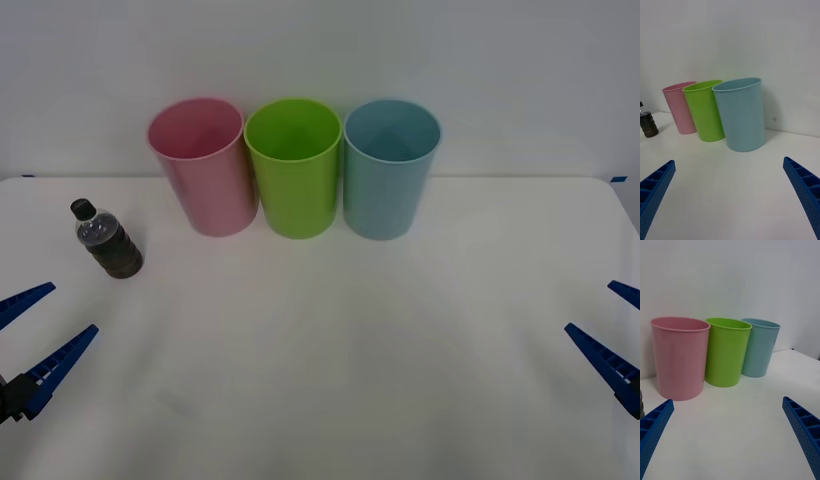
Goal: Grasp the object on the table and drop it into the matching bin: aluminum can to the light blue bin, PET bottle to the pink bin.
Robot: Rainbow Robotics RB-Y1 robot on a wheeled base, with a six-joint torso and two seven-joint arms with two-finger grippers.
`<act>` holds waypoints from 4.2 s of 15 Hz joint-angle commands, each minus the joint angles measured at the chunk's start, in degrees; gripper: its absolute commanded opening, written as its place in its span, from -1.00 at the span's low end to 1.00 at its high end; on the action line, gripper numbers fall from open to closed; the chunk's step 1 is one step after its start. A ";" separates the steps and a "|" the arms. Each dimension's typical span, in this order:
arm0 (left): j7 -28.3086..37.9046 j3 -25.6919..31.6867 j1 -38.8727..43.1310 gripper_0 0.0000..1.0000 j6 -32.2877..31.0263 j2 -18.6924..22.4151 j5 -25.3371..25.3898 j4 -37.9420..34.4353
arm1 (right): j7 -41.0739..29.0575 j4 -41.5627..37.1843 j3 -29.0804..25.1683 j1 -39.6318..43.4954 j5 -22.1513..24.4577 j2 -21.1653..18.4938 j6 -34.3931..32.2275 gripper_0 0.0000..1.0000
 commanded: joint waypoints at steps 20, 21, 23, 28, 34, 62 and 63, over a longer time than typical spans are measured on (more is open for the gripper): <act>-5.01 -6.80 1.27 1.00 26.06 -2.17 -1.16 1.49 | 0.00 0.00 0.00 0.00 0.00 0.00 0.00 1.00; -5.45 -7.50 1.18 1.00 28.17 -2.17 -1.07 1.57 | 0.00 0.00 0.00 0.00 0.00 0.00 0.00 1.00; -6.15 -9.08 1.09 1.00 32.30 -2.17 -1.16 1.57 | 0.00 0.00 0.00 0.00 0.00 0.00 0.00 1.00; -6.77 -12.51 0.30 1.00 41.26 -2.17 -0.37 1.57 | 0.00 0.00 0.00 0.00 0.00 0.00 0.00 1.00; -6.86 -18.14 -4.01 1.00 49.88 -2.17 -2.39 2.98 | 0.00 0.00 0.00 0.00 0.00 0.00 0.00 1.00; -9.23 -17.70 -32.57 1.00 54.45 -3.66 -10.22 31.81 | 0.00 0.00 0.00 0.00 0.00 0.00 0.00 1.00; -9.23 -17.70 -32.57 1.00 54.45 -3.66 -10.22 31.81 | 0.00 0.00 0.00 0.00 0.00 0.00 0.00 1.00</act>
